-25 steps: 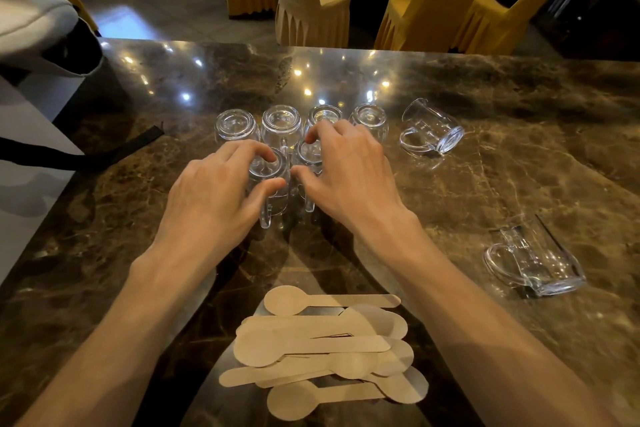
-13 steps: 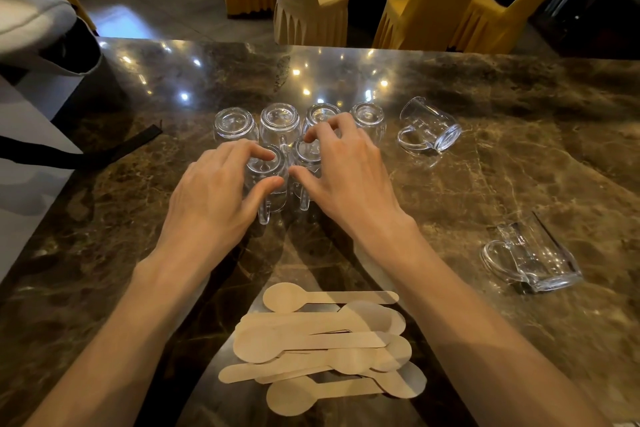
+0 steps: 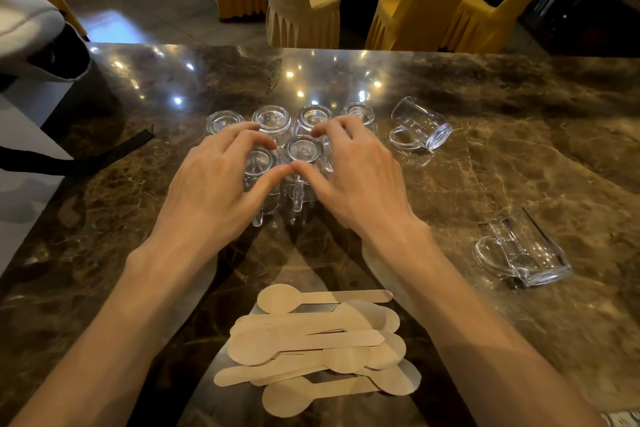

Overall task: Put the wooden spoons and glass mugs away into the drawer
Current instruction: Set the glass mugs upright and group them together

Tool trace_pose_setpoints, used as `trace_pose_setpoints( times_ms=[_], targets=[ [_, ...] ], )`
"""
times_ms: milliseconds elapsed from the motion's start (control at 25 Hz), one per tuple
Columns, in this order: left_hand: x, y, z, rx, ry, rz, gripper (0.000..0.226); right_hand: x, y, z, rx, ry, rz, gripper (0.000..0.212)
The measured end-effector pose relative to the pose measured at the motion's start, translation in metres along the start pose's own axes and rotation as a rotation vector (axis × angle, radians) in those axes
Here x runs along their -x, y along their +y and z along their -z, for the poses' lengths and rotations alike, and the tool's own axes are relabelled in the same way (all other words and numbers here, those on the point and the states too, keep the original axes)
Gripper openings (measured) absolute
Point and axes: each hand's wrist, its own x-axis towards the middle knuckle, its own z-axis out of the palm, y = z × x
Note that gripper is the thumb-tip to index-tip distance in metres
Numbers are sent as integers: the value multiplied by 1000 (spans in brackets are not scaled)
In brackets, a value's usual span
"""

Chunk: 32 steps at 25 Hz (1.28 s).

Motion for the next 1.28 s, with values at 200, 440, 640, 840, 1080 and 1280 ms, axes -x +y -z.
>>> trace_pose_setpoints(
  times_ms=[200,440,640,840,1080,1280],
  targets=[
    [-25,36,-6,0,-65,-203,44,16,28,20,13,65,-111,47],
    [-57,87,-31,-32,-160,-474,42,49,66,46,34,105,-264,45],
    [-94,128,-70,-158,-254,-646,47,87,99,61,94,161,-412,43],
    [-127,155,-108,-312,-315,-722,60,128,131,65,181,206,-566,47],
    [-147,167,-140,-481,-416,-669,61,159,145,61,41,231,-677,60],
    [-151,172,-151,-568,-368,-655,49,172,148,57,-25,268,-711,63]
  ],
)
